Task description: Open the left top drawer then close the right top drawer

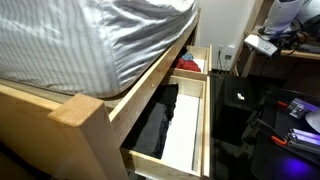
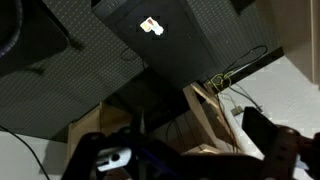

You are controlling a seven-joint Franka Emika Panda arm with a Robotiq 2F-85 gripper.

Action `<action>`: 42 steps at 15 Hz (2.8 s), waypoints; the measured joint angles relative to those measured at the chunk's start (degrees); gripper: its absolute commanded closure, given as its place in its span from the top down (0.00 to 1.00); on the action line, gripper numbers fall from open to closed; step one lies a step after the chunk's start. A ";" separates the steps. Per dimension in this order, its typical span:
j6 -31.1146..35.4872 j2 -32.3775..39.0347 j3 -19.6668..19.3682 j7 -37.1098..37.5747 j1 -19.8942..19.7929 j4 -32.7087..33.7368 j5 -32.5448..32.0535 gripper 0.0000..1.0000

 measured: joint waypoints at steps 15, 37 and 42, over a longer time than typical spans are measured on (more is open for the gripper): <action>17.41 7.95 -10.24 0.31 -4.92 13.05 -39.32 1.00; 7.57 39.70 -9.83 -20.21 6.54 29.04 -26.84 1.00; 12.78 48.24 -14.76 -28.90 10.18 35.19 -19.74 1.00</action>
